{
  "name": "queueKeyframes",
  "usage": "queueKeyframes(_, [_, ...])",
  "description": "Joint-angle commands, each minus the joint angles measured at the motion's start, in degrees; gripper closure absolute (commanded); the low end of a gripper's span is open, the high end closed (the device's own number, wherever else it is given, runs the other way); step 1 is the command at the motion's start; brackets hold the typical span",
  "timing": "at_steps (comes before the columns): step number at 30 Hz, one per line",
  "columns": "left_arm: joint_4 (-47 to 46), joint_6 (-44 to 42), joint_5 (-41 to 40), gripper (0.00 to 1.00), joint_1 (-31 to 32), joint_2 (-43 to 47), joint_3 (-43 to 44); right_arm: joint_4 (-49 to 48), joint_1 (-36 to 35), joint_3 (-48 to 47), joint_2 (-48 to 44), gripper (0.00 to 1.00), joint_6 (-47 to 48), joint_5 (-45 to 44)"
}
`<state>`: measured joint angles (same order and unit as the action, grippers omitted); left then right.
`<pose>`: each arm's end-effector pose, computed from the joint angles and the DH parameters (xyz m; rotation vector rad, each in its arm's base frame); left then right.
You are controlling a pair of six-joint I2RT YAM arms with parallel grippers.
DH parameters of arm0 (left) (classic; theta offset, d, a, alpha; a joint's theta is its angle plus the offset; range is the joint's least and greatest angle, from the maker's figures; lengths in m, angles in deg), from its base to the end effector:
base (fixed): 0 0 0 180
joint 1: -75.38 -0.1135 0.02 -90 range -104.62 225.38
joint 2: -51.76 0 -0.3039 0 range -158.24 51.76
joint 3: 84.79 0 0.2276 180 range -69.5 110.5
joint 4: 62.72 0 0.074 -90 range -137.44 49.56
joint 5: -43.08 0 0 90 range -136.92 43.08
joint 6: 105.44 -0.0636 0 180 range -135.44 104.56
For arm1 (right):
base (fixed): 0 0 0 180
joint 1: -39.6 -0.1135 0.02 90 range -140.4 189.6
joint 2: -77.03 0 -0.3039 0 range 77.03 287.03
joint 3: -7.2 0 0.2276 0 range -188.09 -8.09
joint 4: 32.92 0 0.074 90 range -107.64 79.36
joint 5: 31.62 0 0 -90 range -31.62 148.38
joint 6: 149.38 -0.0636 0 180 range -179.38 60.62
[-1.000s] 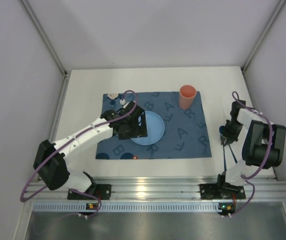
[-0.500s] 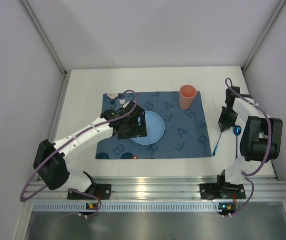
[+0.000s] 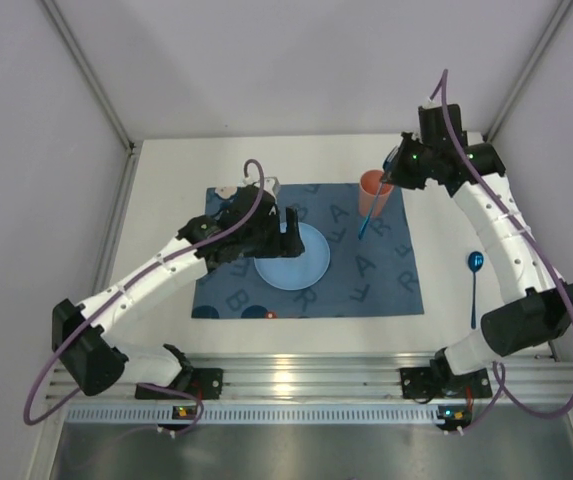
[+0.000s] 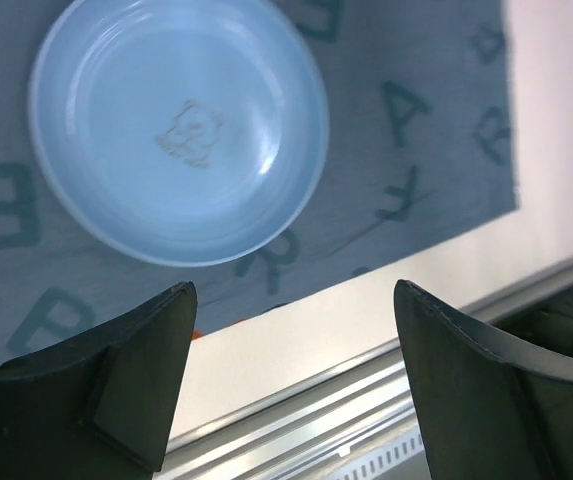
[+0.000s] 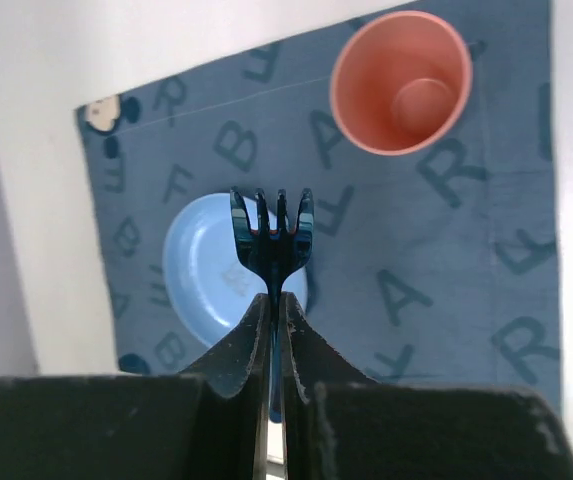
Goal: Set the dinner table for one person
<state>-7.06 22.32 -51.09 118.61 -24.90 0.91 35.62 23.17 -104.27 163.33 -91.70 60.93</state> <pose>0.1992 -0.1809 0.3451 0.0818 2.4603 -0.5676 0.2930 0.0894 0.4191 0.3058 2.3563 0.4708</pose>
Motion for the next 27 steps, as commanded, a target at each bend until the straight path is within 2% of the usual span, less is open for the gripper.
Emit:
queueKeyframes(1, [-15.2, -4.5, 10.3, 0.15, 0.0, 4.3, -1.2, 1.4, -2.1, -5.6, 1.3, 1.0, -6.5, 6.6])
queueKeyframes(8, [-21.8, -7.0, 20.2, 0.16, -0.1, -2.4, 3.7, 0.2, -4.3, -7.9, 1.8, 1.0, -11.0, 12.6])
queueKeyframes(14, [-23.7, -6.7, 22.6, 0.18, 0.0, -7.8, 6.4, -1.5, -5.6, -5.9, 0.8, 1.0, -13.2, 15.8])
queueKeyframes(16, [-24.6, -6.7, 23.1, 0.24, 0.0, -8.8, 6.8, -2.1, -5.6, -5.3, 0.5, 1.0, -13.7, 16.7])
queueKeyframes(18, [-25.3, -6.3, 24.5, 0.36, 0.0, -9.7, 7.2, -2.3, -5.6, -4.5, 0.3, 1.0, -14.0, 17.2])
queueKeyframes(19, [-25.5, -6.0, 24.7, 0.55, 0.0, -10.0, 7.4, -2.8, -5.6, -4.2, 0.2, 1.0, -14.4, 17.6])
queueKeyframes(21, [-25.6, -5.7, 25.2, 0.79, 0.0, -10.3, 7.4, -3.3, -5.6, -3.0, 0.1, 1.0, -14.5, 18.4])
queueKeyframes(22, [-25.5, -5.6, 25.2, 0.94, 0.0, -10.2, 7.3, -3.9, -5.7, -2.6, 0.0, 1.0, -14.7, 18.7])
queueKeyframes(23, [-25.4, -5.5, 24.9, 1.0, -0.1, -10.0, 6.8, -4.1, -5.9, -1.7, 0.1, 1.0, -14.8, 19.1])
queueKeyframes(27, [-24.6, -5.8, 24.9, 1.0, -0.3, -8.3, 5.3, -6.4, -8.5, 0.8, 0.6, 1.0, -15.3, 19.5])
